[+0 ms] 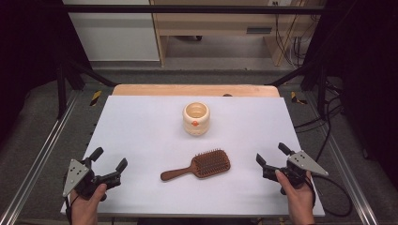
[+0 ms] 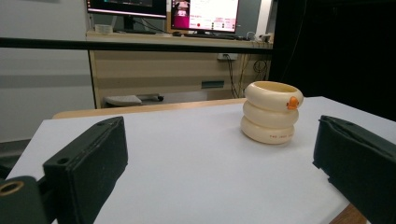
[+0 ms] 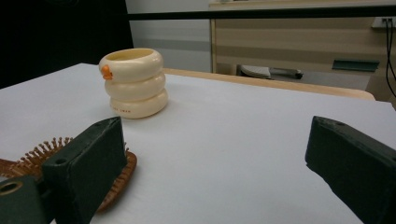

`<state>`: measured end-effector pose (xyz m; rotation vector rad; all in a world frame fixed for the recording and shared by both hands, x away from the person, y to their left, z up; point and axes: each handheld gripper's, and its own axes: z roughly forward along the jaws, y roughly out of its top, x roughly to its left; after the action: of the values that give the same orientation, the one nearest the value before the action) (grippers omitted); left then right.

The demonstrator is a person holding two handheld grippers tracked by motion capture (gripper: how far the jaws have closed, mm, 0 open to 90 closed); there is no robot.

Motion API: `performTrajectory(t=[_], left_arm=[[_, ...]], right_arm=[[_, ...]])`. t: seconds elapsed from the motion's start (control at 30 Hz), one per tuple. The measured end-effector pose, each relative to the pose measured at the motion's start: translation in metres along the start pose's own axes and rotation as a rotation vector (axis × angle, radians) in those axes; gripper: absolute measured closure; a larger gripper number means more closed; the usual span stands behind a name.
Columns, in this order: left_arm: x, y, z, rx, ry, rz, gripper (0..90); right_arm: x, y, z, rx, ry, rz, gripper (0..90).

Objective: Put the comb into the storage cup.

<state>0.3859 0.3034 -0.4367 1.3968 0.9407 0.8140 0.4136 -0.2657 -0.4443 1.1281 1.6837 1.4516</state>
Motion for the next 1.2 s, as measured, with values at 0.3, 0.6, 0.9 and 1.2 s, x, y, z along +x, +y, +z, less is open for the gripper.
performTrajectory(t=[0.3, 0.6, 0.9, 1.2], left_arm=[[-0.003, 0.001, 0.004, 0.015, 0.006, 0.017, 3.5], [-0.001, 0.0, 0.002, 0.02, 0.009, 0.012, 3.7], [-0.004, -0.001, 0.003, 0.032, 0.0, 0.018, 4.0], [-0.003, -0.002, 0.0, 0.036, 0.019, 0.012, 4.8]], right_arm=[[0.004, 0.002, 0.001, 0.024, 0.021, 0.024, 9.0], [0.017, 0.004, 0.005, 0.087, 0.05, -0.003, 15.9], [0.03, -0.002, 0.011, 0.196, 0.072, -0.029, 30.7], [0.045, -0.006, 0.018, 0.281, 0.104, -0.068, 54.9]])
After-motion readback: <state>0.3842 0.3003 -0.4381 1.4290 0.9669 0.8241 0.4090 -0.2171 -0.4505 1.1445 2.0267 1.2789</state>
